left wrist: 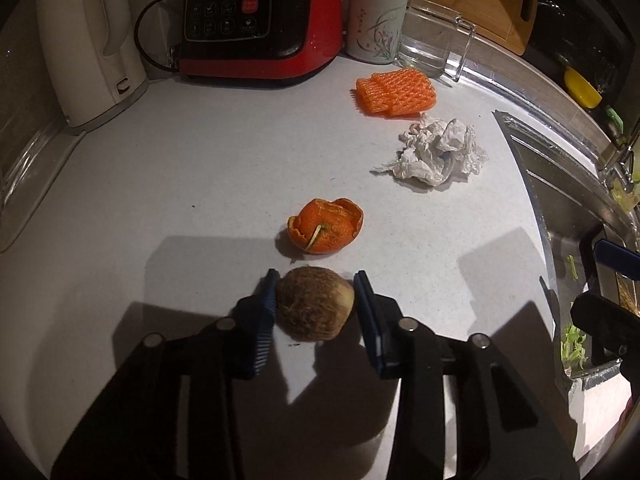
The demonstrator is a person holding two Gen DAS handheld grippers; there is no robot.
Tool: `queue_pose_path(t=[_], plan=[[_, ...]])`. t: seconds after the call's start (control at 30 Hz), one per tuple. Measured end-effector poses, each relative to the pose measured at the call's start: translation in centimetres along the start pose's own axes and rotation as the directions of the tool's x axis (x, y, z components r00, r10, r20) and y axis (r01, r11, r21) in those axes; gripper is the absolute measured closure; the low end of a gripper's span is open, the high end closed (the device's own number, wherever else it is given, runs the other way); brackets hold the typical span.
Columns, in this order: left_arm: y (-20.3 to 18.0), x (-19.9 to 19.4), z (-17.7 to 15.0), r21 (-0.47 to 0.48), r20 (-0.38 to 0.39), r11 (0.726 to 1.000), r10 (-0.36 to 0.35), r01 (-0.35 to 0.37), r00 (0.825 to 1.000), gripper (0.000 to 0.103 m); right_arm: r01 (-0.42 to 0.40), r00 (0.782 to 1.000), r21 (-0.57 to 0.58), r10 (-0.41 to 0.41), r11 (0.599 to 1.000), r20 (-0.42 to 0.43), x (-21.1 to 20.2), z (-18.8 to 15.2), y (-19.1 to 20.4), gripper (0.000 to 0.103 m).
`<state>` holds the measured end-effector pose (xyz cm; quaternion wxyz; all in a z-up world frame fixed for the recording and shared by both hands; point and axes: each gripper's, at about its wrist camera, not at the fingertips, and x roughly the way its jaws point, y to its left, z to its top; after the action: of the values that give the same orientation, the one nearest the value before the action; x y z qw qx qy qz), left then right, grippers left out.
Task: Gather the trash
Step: 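Grasp the brown potato with the left tool while the right grasps the orange peel, then carry the potato over the basket and open the left tool to drop it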
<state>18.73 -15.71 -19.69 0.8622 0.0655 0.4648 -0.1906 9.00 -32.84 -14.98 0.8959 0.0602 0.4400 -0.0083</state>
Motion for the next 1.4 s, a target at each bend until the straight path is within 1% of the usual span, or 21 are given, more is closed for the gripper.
queue_pose_path(t=[0.07, 0.17, 0.33, 0.4, 0.47, 0.53, 0.67, 0.73, 0.8, 0.83, 0.9, 1.0, 1.1, 1.23, 1.4], plan=[[0.2, -0.1, 0.0, -0.003, 0.002, 1.0, -0.01, 0.01, 1.0, 0.067, -0.004, 1.0, -0.008, 0.004, 1.0, -0.001, 0.3, 0.4, 0.3, 0.016], [0.9, -0.7, -0.4, -0.011, 0.012, 1.0, 0.004, -0.004, 1.0, 0.067, -0.021, 1.0, -0.033, 0.021, 0.999, 0.0, 0.9, 1.1, 1.2, 0.016], [2.9, -3.0, -1.0, -0.051, 0.023, 0.998, 0.023, -0.022, 0.999, 0.067, -0.068, 0.998, -0.117, 0.069, 0.991, 0.0, 2.9, 3.1, 4.3, 0.016], [3.9, -3.9, -1.4, -0.067, 0.017, 0.997, 0.043, -0.042, 0.999, 0.067, -0.098, 0.995, -0.148, 0.098, 0.984, -0.009, 4.0, 4.0, 5.8, 0.023], [5.1, -4.5, -1.8, -0.092, 0.008, 0.994, 0.067, -0.066, 0.998, 0.067, -0.127, 0.992, -0.173, 0.124, 0.977, -0.028, 5.4, 4.8, 7.2, 0.027], [6.2, -4.9, -2.4, -0.122, -0.006, 0.989, 0.083, -0.083, 0.997, 0.067, -0.138, 0.99, -0.198, 0.133, 0.97, -0.04, 6.8, 5.4, 8.4, 0.028], [8.1, -5.6, -3.4, -0.165, -0.012, 0.983, 0.081, -0.082, 0.997, 0.067, -0.146, 0.989, -0.235, 0.134, 0.961, -0.068, 9.3, 6.2, 10.3, 0.032], [8.5, -5.9, -3.9, -0.175, -0.011, 0.981, 0.081, -0.082, 0.997, 0.067, -0.143, 0.988, -0.243, 0.125, 0.959, -0.086, 10.3, 6.2, 10.7, 0.039], [8.8, -6.0, -4.3, -0.187, -0.018, 0.979, 0.078, -0.08, 0.997, 0.067, -0.138, 0.988, -0.246, 0.115, 0.959, -0.105, 11.0, 6.1, 11.0, 0.052], [8.9, -6.0, -4.5, -0.191, -0.019, 0.979, 0.074, -0.076, 0.997, 0.067, -0.124, 0.99, -0.251, 0.104, 0.96, -0.094, 11.0, 6.0, 11.1, 0.055], [8.9, -6.1, -4.8, -0.193, -0.02, 0.978, 0.071, -0.073, 0.997, 0.067, -0.12, 0.991, -0.251, 0.099, 0.961, -0.095, 10.9, 6.1, 11.2, 0.068], [8.8, -6.3, -5.0, -0.192, -0.02, 0.979, 0.064, -0.067, 0.998, 0.067, -0.125, 0.99, -0.236, 0.106, 0.964, -0.093, 10.4, 6.1, 11.0, 0.075], [8.4, -6.8, -5.0, -0.185, -0.01, 0.981, 0.056, -0.057, 0.998, 0.067, -0.122, 0.991, -0.227, 0.106, 0.966, -0.084, 9.3, 5.5, 10.5, 0.075], [7.1, -7.9, -5.5, -0.161, -0.003, 0.986, 0.038, -0.038, 0.999, 0.067, -0.122, 0.992, -0.201, 0.111, 0.972, -0.066, 6.4, 4.0, 9.7, 0.075], [4.2, -9.9, -7.1, -0.123, 0.0, 0.992, -0.003, 0.003, 1.0, 0.067, -0.111, 0.994, -0.183, 0.105, 0.977, -0.044, 1.4, 0.7, 8.7, 0.075]])
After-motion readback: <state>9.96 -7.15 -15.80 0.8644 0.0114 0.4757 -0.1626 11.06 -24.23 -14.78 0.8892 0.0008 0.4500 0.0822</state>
